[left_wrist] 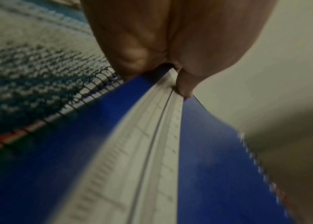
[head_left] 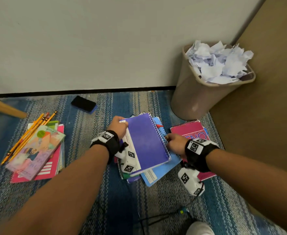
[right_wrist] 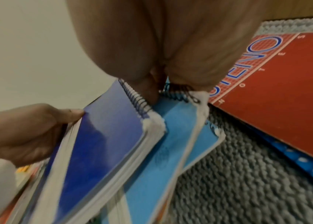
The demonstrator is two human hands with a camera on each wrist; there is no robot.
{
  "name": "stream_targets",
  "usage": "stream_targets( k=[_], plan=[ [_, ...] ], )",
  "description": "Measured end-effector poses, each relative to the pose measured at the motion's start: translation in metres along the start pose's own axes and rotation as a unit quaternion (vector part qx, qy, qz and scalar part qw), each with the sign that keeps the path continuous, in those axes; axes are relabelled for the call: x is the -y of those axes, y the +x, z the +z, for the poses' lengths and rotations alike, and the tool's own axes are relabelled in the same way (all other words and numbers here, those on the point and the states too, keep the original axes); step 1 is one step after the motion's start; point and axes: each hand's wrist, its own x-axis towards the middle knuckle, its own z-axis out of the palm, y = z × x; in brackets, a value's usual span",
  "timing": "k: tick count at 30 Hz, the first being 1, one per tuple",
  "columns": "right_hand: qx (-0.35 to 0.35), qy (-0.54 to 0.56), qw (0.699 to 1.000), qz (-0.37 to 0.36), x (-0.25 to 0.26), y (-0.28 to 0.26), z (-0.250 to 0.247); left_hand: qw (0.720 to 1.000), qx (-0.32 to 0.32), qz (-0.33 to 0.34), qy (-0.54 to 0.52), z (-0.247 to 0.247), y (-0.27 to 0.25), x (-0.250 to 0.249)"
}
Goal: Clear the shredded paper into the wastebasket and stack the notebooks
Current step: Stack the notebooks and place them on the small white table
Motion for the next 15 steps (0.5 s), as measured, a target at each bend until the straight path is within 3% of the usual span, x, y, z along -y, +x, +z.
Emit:
stream_targets(
  k=[4,7,11,15],
  plan=[
    [-0.042,0.013,0.998,0.040,-0.006,0.001,0.010,0.990,-0.039,0.027,0.132,0.007,-0.009,0.007],
    [-0.070,-0.045,0.996,0.041,-0.006,0.008,0.015,0.983,-0.027,0.050,0.173,0.016,-0.021,0.015],
    [-0.081,-0.060,0.995,0.019,0.004,0.009,0.017,0.982,-0.038,0.062,0.172,0.034,-0.026,0.019],
    [-0.114,-0.083,0.990,-0.023,0.019,0.007,0.015,0.990,-0.048,0.033,0.125,0.031,-0.023,0.014]
  ],
)
